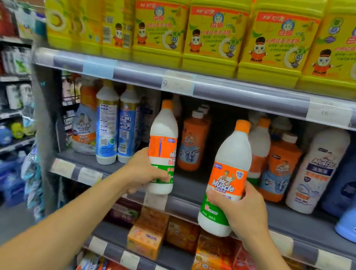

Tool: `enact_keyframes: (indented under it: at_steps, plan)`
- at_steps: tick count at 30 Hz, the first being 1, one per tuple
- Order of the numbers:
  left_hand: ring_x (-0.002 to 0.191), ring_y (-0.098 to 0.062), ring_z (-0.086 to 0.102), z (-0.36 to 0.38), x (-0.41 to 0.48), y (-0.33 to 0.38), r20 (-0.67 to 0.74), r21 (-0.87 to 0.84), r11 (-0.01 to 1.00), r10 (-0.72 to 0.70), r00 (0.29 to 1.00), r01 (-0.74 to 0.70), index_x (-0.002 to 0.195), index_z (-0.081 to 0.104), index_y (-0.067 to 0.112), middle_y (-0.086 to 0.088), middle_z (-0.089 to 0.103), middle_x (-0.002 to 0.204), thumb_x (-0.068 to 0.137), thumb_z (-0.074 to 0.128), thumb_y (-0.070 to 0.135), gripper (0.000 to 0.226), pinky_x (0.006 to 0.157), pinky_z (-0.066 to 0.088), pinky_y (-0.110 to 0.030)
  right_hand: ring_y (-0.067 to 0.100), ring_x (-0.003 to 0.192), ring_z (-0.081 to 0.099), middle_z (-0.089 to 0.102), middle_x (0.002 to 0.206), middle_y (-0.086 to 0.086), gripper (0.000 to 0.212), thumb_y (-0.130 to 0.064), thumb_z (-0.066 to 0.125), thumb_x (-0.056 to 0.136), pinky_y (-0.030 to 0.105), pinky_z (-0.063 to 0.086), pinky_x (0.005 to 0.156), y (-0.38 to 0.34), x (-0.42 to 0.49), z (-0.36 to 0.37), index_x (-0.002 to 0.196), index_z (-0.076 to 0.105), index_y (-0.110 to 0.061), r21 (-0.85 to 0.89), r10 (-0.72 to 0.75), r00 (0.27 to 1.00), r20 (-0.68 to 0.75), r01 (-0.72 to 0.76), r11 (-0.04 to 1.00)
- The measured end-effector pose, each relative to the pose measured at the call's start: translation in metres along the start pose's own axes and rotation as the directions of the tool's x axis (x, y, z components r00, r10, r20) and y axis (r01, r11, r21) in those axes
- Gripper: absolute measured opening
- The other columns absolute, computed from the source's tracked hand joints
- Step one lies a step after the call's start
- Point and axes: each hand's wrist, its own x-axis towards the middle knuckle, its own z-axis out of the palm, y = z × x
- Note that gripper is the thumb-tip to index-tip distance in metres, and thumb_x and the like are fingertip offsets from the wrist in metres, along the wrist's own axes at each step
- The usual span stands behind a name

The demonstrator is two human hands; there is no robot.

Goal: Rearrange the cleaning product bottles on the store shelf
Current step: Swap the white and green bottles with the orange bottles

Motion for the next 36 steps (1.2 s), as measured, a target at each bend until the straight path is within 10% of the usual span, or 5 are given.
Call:
enact_keyframes:
  at_steps: [36]
  plan:
    - [0.118,-0.031,0.057,0.027,0.21,-0.036,-0.311,0.011,0.999,-0.031,0.95,0.036,0.129,0.052,0.008,-0.016,0.06,0.128,0.067,0.084,0.006,0.07,0.101,0.047,-0.043,-0.013,0.077,0.063,0.065,0.085,-0.037,0.054,-0.043,0.087,0.047,0.005,0.044,0.05,-0.03,-0.013,0.071,0.094,0.059,-0.042,-0.081,0.03,1.0,-0.005,-0.031,0.996]
